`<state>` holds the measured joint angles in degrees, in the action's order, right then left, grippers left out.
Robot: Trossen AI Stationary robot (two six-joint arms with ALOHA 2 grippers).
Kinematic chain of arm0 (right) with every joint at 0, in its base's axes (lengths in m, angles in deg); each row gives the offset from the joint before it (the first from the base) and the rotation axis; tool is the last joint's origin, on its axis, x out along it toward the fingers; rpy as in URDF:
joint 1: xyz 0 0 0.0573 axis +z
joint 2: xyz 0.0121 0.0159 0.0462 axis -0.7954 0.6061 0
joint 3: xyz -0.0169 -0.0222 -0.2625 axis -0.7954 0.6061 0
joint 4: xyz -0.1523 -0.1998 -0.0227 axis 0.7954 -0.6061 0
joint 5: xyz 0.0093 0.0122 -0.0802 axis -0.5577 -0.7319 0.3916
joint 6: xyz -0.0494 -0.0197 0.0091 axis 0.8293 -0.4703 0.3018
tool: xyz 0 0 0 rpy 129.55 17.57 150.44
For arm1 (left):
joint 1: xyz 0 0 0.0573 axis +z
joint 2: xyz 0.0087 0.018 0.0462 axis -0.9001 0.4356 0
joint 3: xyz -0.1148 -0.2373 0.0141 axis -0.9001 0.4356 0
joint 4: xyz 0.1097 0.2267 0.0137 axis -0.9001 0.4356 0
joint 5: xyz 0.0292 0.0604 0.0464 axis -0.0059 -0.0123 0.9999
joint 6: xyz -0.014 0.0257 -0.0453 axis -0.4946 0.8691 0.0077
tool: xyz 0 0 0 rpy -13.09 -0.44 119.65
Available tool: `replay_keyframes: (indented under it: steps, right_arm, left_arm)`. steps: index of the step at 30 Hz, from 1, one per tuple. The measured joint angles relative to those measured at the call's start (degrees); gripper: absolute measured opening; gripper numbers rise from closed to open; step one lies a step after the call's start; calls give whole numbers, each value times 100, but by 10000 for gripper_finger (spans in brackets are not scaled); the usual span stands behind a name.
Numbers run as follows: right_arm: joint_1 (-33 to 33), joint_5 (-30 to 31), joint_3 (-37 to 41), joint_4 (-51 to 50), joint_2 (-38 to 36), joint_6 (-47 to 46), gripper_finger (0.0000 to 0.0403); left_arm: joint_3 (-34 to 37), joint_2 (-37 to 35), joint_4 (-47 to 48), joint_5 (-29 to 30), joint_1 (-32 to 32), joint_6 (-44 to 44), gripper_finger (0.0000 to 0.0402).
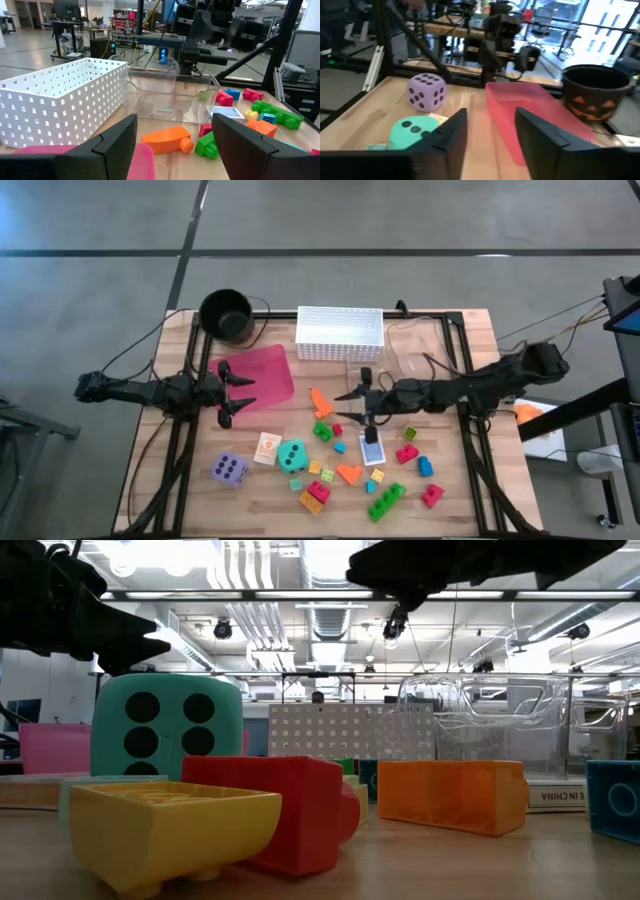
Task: Pick & Place Toys
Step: Put the light blue dice into the left transparent bin
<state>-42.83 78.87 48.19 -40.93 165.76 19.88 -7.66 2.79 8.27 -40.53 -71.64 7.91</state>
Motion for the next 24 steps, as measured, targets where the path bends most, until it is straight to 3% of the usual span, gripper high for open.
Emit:
replay_keyframes:
  steps: [9, 15, 18, 24]
  right_arm:
    - [2, -455, -862, -2, 1323, 3, 308]
    - [36, -1158, -1596, -13, 2223, -279, 380]
    - [106, -1357, -1946, -33, 2623, -341, 397]
    - [300, -1403, -2636, -361, 3258, -448, 392]
  left_arm:
    - [0, 0, 0, 0, 0, 0, 259]
    - [0, 0, 1, 0, 0, 0, 259]
    - [0, 0, 1, 0, 0, 0, 259]
    - [0, 0, 1, 0, 0, -2, 259]
